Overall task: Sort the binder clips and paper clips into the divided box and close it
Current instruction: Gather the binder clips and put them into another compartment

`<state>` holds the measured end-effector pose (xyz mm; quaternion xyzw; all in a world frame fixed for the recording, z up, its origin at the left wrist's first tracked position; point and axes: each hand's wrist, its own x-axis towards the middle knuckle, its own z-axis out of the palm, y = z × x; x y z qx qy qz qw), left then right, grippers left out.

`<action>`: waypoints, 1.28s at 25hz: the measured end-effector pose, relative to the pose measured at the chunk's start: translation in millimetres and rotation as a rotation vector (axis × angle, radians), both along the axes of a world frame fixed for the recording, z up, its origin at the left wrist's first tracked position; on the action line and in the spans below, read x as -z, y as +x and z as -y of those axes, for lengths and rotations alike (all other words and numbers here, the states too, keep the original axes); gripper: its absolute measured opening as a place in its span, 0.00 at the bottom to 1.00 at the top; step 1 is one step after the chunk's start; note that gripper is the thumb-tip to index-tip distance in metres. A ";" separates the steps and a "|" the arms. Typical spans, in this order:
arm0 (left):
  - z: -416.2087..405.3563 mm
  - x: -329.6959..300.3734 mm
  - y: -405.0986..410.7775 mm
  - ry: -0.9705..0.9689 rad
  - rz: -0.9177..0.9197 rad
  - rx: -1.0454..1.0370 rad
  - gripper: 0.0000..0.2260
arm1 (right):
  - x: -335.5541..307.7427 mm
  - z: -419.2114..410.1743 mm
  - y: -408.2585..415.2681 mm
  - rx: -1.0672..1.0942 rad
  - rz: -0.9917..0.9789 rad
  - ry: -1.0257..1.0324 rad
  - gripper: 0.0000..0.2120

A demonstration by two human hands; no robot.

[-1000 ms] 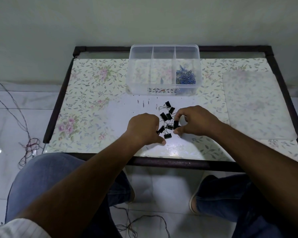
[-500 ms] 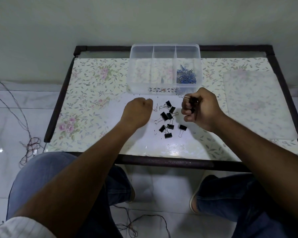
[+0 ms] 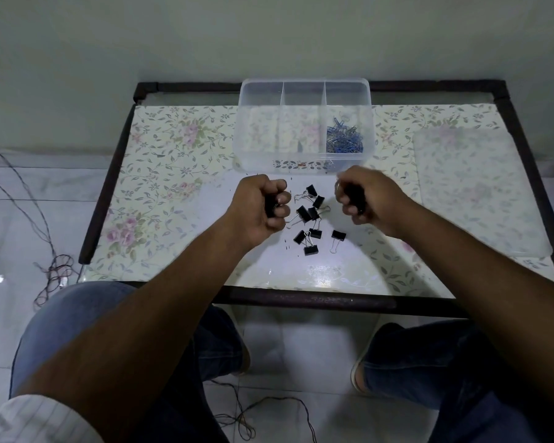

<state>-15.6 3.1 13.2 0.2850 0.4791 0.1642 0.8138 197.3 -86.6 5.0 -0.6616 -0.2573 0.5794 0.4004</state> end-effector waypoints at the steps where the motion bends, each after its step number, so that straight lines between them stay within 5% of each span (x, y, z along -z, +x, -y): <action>1: 2.4 1.1 0.9 0.077 -0.079 0.059 0.08 | 2.2 1.0 2.9 -0.145 0.315 -0.008 0.21; 3: 11.1 5.0 3.8 0.401 -0.338 0.258 0.14 | 7.3 5.4 5.0 -0.433 0.857 -0.012 0.25; 7: 38.7 15.4 7.5 1.273 -0.835 0.769 0.16 | 11.8 13.0 -5.7 -0.635 1.148 -0.107 0.21; 12: 51.0 30.9 8.9 1.475 -0.863 1.035 0.19 | 16.4 14.7 -8.4 -0.685 1.090 -0.182 0.17; 18: 51.2 33.8 11.4 1.478 -0.911 1.070 0.12 | 25.1 11.6 -5.9 -0.615 0.878 -0.240 0.12; 21: 49.3 25.2 11.5 1.382 -0.799 0.967 0.10 | 23.4 11.0 -3.0 -0.595 0.830 -0.222 0.10; 27: 15.3 -8.8 15.0 0.449 -0.243 0.211 0.06 | 5.4 7.8 2.7 -0.350 0.641 -0.082 0.20; 32: -1.2 -3.2 5.7 -0.031 -0.059 -0.112 0.07 | -16.3 -7.8 -3.0 0.051 0.026 0.002 0.12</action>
